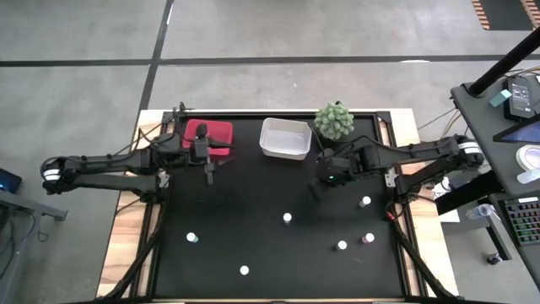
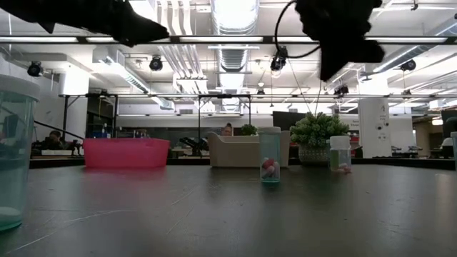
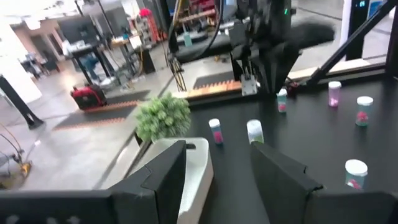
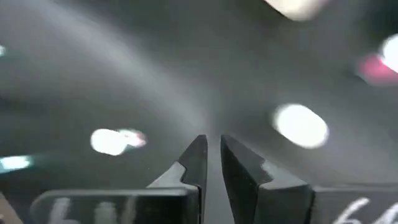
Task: Pick and place medicine bottles into bin by pill shape (circle, oval)
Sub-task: Put the transparent capsule bottle into the white bin
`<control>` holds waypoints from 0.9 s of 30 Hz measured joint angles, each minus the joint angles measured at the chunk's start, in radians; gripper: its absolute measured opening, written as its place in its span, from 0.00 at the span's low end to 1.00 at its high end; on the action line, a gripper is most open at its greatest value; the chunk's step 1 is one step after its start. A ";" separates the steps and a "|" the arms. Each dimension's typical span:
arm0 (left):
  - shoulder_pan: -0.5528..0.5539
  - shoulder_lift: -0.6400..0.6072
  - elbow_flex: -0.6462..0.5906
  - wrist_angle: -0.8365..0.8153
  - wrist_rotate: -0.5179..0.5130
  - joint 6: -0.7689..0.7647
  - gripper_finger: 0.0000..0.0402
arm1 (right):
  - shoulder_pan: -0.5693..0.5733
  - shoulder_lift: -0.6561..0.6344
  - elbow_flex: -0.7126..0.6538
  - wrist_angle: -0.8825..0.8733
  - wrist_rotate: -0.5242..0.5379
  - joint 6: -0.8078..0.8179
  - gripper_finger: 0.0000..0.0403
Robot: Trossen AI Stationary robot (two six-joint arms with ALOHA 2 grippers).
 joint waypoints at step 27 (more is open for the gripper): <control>0.001 -0.089 -0.028 0.000 -0.010 0.027 0.41 | -0.127 0.246 0.125 -0.252 0.011 0.062 0.58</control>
